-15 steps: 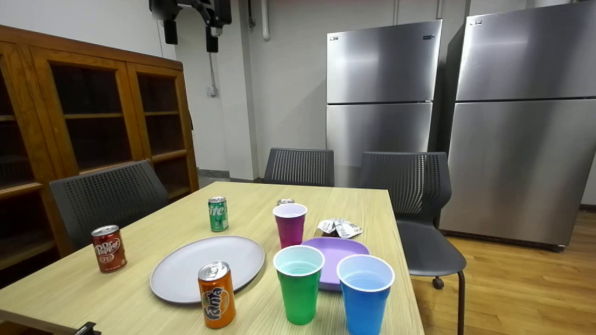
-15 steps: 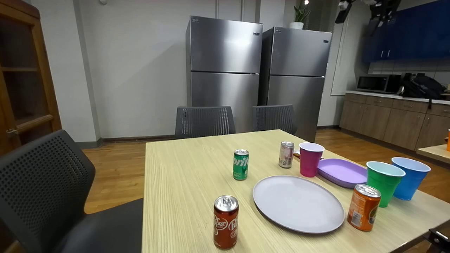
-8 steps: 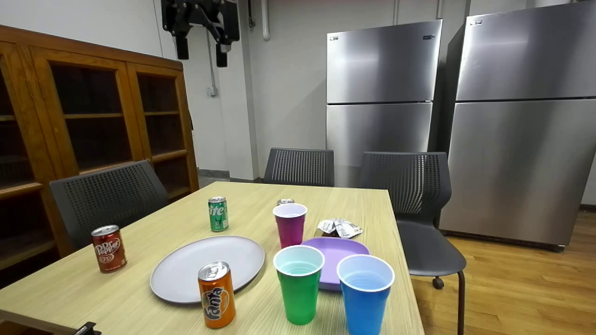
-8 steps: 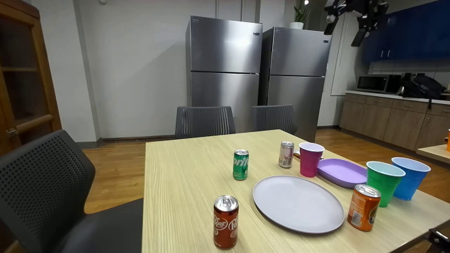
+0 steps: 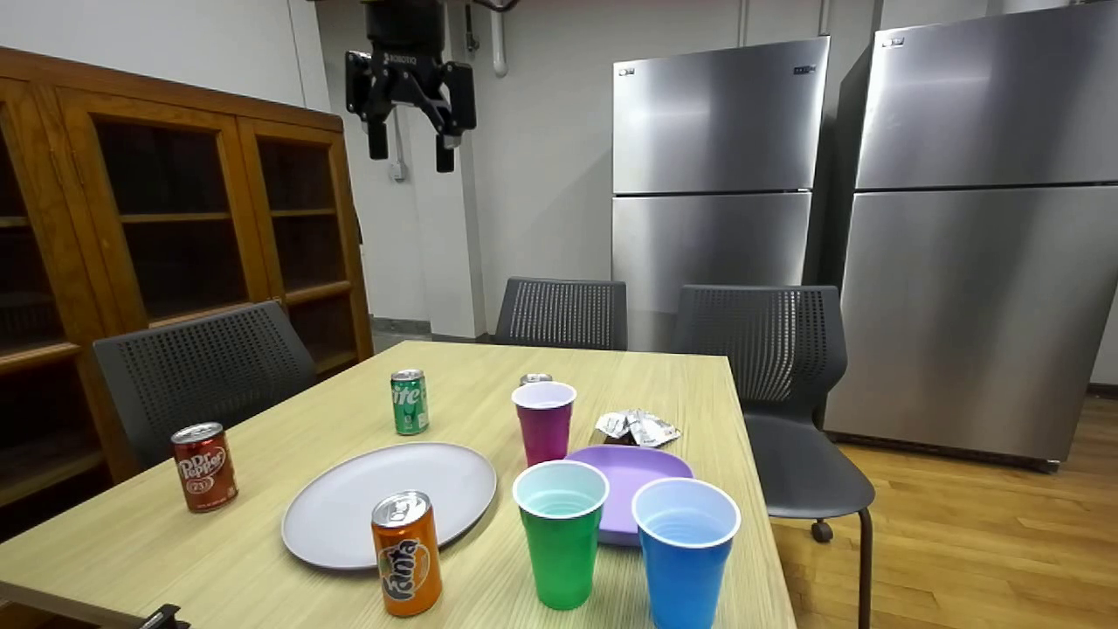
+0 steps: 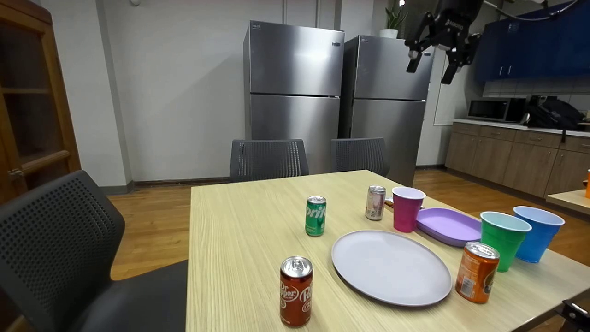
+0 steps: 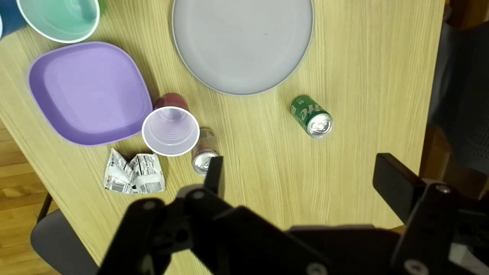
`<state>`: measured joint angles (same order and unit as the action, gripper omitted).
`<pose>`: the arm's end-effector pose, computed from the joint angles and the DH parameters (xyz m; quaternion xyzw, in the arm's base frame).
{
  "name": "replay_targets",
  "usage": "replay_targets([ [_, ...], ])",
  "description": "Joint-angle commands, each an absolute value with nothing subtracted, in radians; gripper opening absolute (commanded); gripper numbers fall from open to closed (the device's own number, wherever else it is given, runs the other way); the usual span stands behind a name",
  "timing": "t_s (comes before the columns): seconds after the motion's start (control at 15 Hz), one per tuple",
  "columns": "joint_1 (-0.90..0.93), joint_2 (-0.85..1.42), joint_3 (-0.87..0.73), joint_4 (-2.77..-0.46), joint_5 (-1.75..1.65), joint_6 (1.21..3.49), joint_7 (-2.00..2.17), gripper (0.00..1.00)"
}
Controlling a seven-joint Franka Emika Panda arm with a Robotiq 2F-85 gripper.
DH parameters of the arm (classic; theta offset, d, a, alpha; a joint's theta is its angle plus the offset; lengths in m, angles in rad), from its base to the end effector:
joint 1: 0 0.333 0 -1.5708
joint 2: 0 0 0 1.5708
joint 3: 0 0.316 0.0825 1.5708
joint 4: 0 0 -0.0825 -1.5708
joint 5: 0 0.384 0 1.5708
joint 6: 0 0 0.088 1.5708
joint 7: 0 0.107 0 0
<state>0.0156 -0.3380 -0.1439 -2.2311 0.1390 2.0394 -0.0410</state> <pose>0.4633 -0.0572 0.5212 -0.9913 0.0679 -0.0775 0.0817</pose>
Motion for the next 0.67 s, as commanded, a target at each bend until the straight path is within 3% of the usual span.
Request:
replay_targets([
  [0.0,-0.011,-0.242,-0.131,-2.157,0.141,2.050,-0.062,1.00],
  [0.6,-0.036,-0.038,-0.132,-2.033,0.145,2.085,-0.095,1.00],
])
